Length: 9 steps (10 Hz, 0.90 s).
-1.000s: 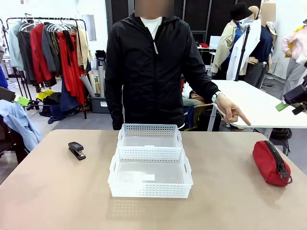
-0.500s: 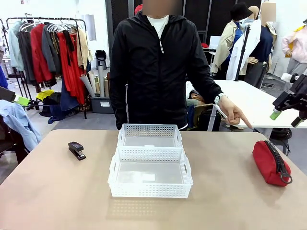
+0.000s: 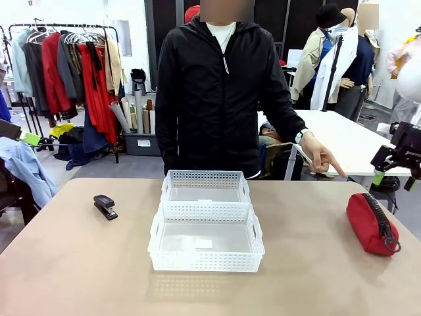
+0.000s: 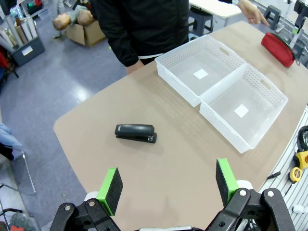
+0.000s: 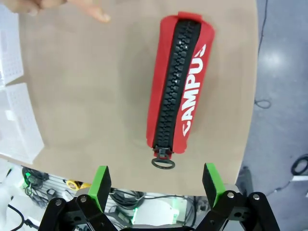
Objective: Distribute items into two baskets.
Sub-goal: Pick up the Pencil pouch that the person points to.
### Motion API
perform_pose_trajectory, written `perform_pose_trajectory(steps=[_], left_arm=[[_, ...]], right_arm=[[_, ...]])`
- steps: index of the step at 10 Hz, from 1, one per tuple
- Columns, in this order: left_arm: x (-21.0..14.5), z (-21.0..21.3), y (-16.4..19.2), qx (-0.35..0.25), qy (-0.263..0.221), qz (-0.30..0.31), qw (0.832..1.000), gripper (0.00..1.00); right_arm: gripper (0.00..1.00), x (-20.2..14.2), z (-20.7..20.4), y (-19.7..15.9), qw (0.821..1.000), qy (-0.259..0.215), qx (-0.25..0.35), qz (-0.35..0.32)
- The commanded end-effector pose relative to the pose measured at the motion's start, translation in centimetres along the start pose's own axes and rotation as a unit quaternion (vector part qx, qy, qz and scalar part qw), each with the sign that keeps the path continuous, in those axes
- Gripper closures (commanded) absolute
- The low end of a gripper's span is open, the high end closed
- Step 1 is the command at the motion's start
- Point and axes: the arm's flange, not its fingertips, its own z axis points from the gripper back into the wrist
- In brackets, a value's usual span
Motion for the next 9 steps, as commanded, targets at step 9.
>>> perform_pose_trajectory(steps=[9], left_arm=[[0.0, -0.1, 0.0, -0.005, -0.003, -0.003, 1.0, 0.0]], right_arm=[[0.0, 2.5, -8.4, -0.6, 0.999, -0.025, -0.021, 0.036]])
